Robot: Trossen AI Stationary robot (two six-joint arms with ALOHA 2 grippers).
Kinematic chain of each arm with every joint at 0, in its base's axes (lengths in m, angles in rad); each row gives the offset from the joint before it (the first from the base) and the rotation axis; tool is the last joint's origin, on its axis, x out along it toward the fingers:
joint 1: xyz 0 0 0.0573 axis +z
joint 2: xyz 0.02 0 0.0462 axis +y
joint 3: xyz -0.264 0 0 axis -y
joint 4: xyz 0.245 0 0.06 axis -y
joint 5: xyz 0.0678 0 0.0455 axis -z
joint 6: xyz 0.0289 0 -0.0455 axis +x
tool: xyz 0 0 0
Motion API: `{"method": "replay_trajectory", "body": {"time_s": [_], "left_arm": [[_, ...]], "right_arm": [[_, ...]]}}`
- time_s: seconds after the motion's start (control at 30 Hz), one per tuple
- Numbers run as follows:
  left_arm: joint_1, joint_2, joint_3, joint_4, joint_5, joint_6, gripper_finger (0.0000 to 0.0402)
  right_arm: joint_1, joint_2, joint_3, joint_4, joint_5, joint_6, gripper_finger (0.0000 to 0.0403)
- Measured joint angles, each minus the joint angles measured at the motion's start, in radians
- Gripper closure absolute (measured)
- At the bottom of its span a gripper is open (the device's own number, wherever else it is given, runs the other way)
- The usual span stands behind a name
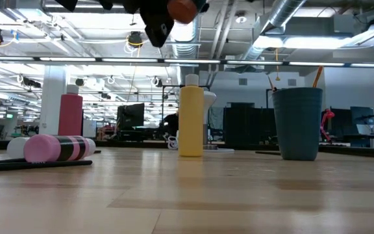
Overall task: Pick & Place Paint Supplies
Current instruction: Put the top small brown bottle into the transparent bin
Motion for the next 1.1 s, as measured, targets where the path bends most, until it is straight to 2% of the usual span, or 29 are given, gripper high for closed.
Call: {"method": "replay_trajectory", "body": {"time_s": [0.1,0.2,0.3,0.5,0.7,0.9,1.1], "left_arm": [[0.0,-0.002,0.001,-0.007,0.021,0.029,0.0273],[-0.005,0.002,-0.006,-0.041,0.109,0.028,0.0248],[-0.006,-0.001,-0.005,-0.035,0.175,0.027,0.0231],[-0.003,-0.005,-0.005,-0.035,0.178,0.022,0.0224],[0.006,-0.011,-0.005,-0.037,0.177,0.024,0.0231],[0.013,-0.03,-0.004,-0.02,0.17,0.049,0.0233],[0.012,-0.031,-0.004,-0.018,0.171,0.073,0.0235]], "right_arm": [[0.02,-0.036,-0.001,-0.056,0.005,0.035,0.0271],[0.054,-0.09,-0.002,-0.133,0.02,0.087,0.0271],[0.093,-0.135,-0.002,-0.226,0.091,0.172,0.0271],[0.228,-0.186,-0.002,-0.37,0.151,0.378,0.0271],[0.386,-0.147,-0.001,-0.427,0.156,0.588,0.0271],[0.549,-0.062,-0.002,-0.554,0.121,0.924,0.0271],[0.691,-0.013,0.008,-0.571,0.117,1.225,0.0271]]}}
